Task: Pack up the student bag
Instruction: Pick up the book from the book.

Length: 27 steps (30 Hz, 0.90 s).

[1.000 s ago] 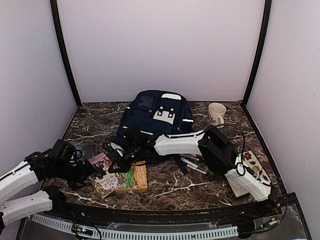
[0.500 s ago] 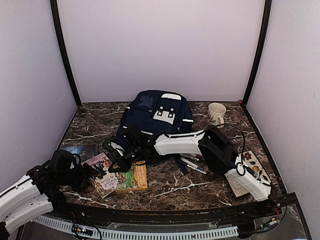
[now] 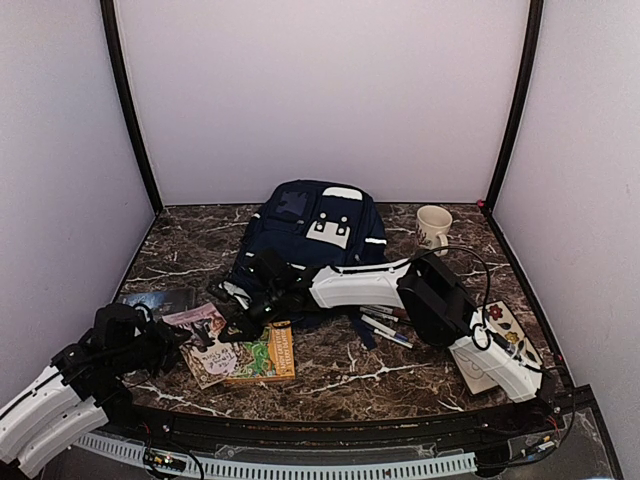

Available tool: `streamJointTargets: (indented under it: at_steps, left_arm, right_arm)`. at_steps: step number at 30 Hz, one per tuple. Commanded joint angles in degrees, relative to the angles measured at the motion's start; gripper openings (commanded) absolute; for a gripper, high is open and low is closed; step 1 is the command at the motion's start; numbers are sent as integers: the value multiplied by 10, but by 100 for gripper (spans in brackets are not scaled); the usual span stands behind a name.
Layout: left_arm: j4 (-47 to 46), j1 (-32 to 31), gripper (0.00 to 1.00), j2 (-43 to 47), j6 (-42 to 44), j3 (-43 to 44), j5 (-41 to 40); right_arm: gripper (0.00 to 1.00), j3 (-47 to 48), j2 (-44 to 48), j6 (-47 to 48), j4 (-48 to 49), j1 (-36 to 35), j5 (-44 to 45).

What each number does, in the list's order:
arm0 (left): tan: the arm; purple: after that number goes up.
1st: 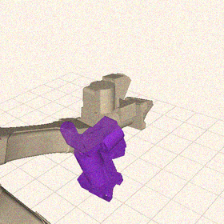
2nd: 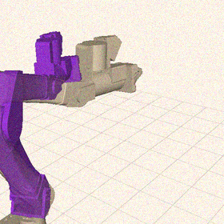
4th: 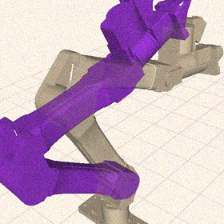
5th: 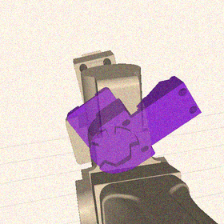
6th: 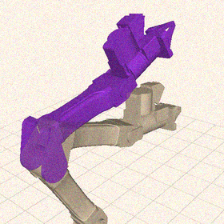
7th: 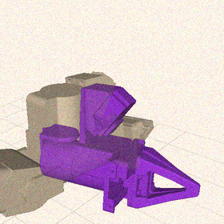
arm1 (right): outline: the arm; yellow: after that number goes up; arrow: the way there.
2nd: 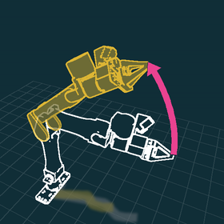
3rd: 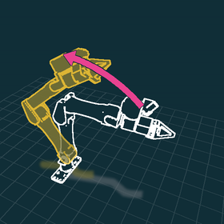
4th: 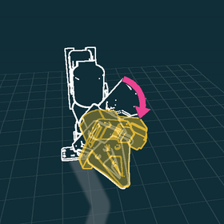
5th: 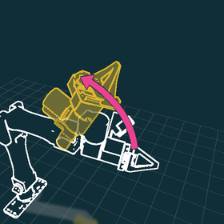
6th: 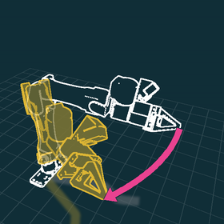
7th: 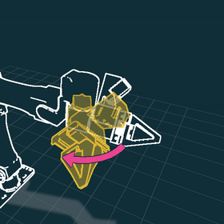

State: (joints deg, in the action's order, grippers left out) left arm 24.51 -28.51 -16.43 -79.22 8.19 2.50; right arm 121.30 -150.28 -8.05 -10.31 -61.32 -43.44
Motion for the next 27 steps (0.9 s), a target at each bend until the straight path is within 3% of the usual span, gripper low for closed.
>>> streamJointTargets:
  at_steps: [1,9,16,20,22,27]
  left_arm:
    - [-3,-1,44,14,-7,-15,-11]
    - [-55,-1,36,-15,13,-8,-7]
    - [-76,0,20,-68,48,20,-8]
    - [-59,0,2,-94,76,65,-20]
    - [-46,0,0,-113,97,102,-42]
    - [-85,0,0,-219,212,229,-63]
  right_arm:
    - [2,-6,-45,3,-63,4,44]
    - [2,-3,-47,1,-64,3,42]
    - [3,-2,-44,2,-65,3,43]
    - [3,-2,-23,12,-76,5,51]
    - [2,-8,5,-11,-69,16,54]
    - [18,-34,125,-86,-26,87,-15]
